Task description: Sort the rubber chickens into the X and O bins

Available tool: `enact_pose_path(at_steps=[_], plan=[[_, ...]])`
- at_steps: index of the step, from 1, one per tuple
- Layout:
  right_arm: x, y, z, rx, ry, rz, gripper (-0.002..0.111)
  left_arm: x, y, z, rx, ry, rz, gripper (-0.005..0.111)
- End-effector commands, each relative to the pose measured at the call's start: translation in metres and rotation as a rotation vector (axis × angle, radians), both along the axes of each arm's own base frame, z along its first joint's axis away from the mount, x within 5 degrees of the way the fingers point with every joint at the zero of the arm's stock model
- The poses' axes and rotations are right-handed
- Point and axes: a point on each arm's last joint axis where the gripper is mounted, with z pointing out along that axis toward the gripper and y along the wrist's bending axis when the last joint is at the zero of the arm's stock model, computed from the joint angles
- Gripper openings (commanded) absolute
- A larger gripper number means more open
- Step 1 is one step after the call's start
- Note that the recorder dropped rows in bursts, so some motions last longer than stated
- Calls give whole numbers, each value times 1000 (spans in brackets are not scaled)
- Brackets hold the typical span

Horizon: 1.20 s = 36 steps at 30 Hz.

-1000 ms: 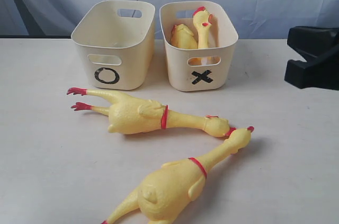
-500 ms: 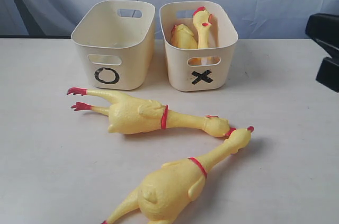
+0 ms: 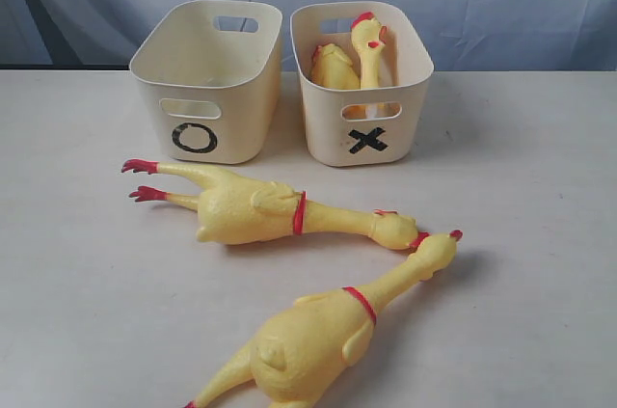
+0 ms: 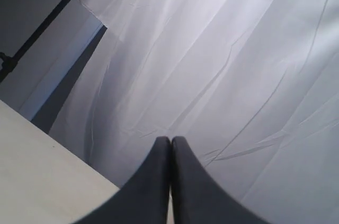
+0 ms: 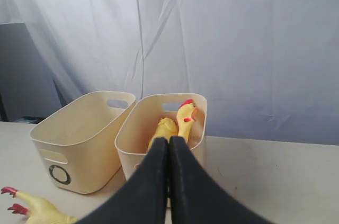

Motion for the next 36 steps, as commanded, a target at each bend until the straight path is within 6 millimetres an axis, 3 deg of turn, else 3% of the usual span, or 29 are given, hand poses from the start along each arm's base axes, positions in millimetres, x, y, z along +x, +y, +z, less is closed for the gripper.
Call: enact_pose_path(at_steps=[1, 4, 9, 15, 21, 28, 36], plan=[[-7, -8, -7, 29, 21, -29, 0, 1, -2, -3, -88, 16, -46, 0], [-10, -10, -11, 51, 44, -35, 0, -1, -6, 9, -75, 26, -82, 0], [-16, -13, -14, 51, 29, -29, 0, -10, -12, 41, 86, 42, -110, 0], [-23, -18, -11, 65, -8, -28, 0, -2, -14, 70, 268, 169, -104, 0], [-23, -19, -11, 60, -12, -27, 0, 24, -25, 90, 456, 400, -262, 0], [-22, -23, -15, 54, 33, -75, 0, 59, -68, 106, 545, 422, -865, 0], [-21, -31, -22, 26, 107, -171, 0, 94, -69, 106, 544, 539, -956, 0]])
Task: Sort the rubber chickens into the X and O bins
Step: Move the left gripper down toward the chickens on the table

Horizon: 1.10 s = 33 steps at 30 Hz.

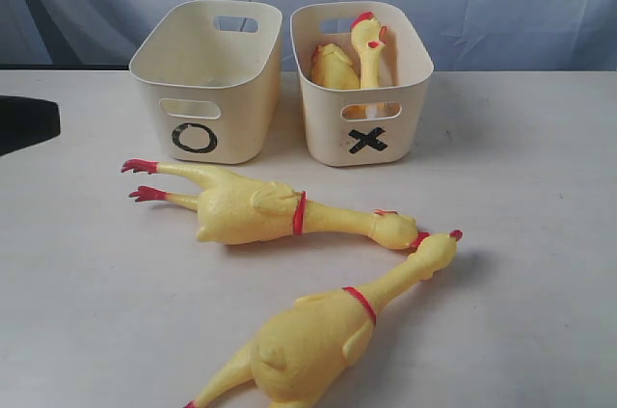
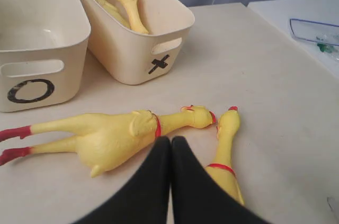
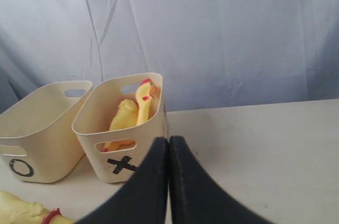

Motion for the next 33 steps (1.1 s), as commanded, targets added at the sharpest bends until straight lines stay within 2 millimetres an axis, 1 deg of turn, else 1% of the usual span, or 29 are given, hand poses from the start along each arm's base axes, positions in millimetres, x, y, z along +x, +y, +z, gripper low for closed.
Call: enact_pose_path(at_steps=[1, 4, 8, 11, 14, 16, 20, 29, 31, 33], plan=[[-1, -3, -2, -11, 16, -23, 0, 17, -1, 3, -2, 34, -28, 0], [-1, -3, -2, -11, 16, -23, 0, 32, -1, 3, 23, 41, -2, 0], [-1, -3, -2, -11, 16, -23, 0, 50, -9, 1, 48, 81, 14, 0], [-1, -4, -3, -13, 29, -36, 0, 60, -25, -1, 45, 126, -26, 0], [-1, -5, -6, 6, 63, -47, 0, 67, -46, -9, 69, 189, -86, 0], [-1, -4, -7, 17, 71, -44, 0, 68, -62, -17, 116, 194, -135, 0], [-2, -4, -7, 25, 77, -41, 0, 68, -89, -25, 142, 166, -175, 0], [-2, -3, -8, 45, 90, -36, 0, 55, -158, -47, 278, 114, -402, 0], [-2, -3, -8, 45, 90, -36, 0, 54, -170, -53, 309, 101, -437, 0], [-2, -3, -8, 45, 90, -36, 0, 54, -182, -62, 344, 97, -467, 3]])
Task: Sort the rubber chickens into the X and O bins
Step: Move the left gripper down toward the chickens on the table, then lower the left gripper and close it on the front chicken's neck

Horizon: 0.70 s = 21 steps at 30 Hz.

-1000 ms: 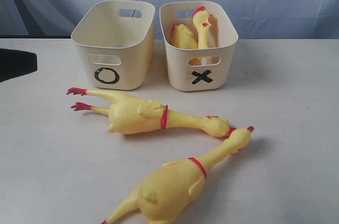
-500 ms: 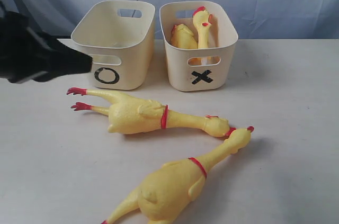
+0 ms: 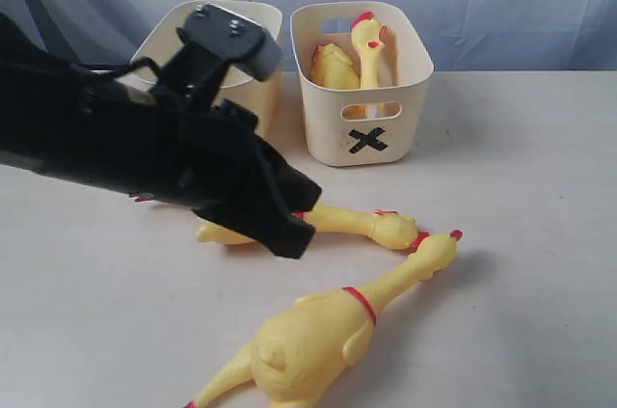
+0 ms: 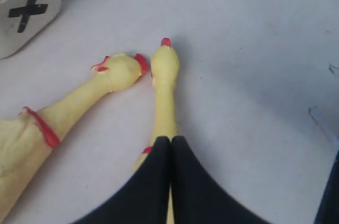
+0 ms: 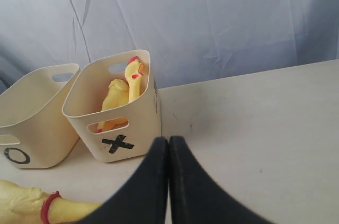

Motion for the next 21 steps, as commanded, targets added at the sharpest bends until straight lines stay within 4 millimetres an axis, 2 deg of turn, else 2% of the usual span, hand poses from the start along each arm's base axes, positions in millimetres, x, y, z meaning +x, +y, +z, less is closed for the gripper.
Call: enact_pose_path(at_steps=[1, 2, 5, 7, 10, 16, 21], plan=[[-1, -1, 0, -3, -5, 0, 0, 0, -35, -22, 60, -20, -75, 9], [-1, -1, 0, -3, -5, 0, 0, -1, -40, -27, 74, -22, -88, 12], [-1, -1, 0, -3, -5, 0, 0, 5, -66, -52, 128, -9, -126, 37], [-1, -1, 0, -2, -5, 0, 0, 10, -79, -62, 130, 20, -124, 47], [-1, -1, 0, -2, -5, 0, 0, 16, -90, -72, 150, 41, -135, 51], [-1, -1, 0, 0, -3, 1, 0, 33, -110, -105, 226, 76, -151, 52], [-1, 0, 0, 7, 1, 3, 0, 41, -110, -119, 325, 77, -116, 52]])
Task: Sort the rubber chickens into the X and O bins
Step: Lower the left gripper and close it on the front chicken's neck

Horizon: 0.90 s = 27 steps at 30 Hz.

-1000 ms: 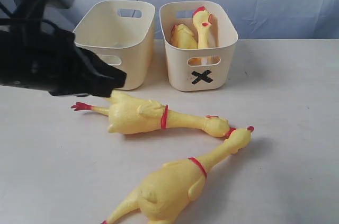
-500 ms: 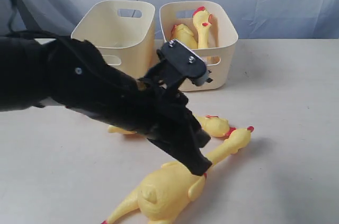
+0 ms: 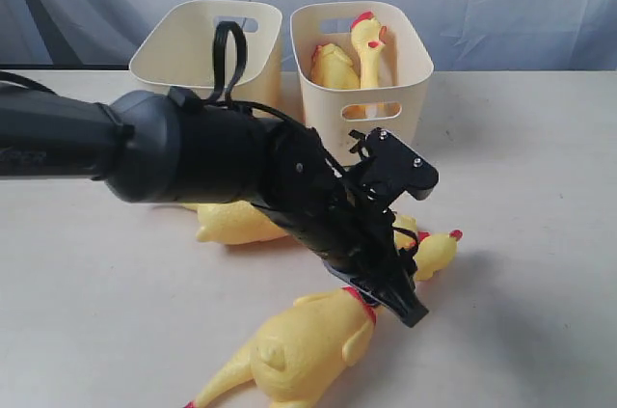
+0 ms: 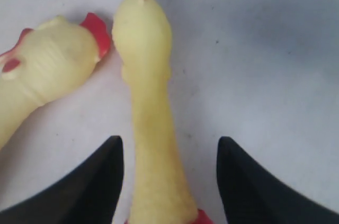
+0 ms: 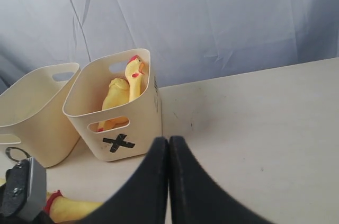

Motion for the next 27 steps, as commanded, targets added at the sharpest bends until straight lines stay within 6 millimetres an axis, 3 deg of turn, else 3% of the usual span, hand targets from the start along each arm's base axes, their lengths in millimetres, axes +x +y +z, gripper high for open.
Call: enact_pose_path(at_steps=[1, 9, 15, 22, 27], plan=[[-1, 0, 0, 2, -2, 2, 0, 2, -1, -8, 55, 7, 22, 52], [-1, 0, 0, 8, 1, 3, 0, -7, -8, -31, 123, 37, -22, 52], [-1, 0, -1, 11, 4, 4, 0, -8, -7, -34, 140, 41, -31, 48], [-1, 0, -1, 14, 6, 5, 0, -11, -5, -36, 170, 74, -44, 15], [-1, 0, -1, 14, 6, 5, 0, -15, -1, -37, 208, 116, -60, 0]])
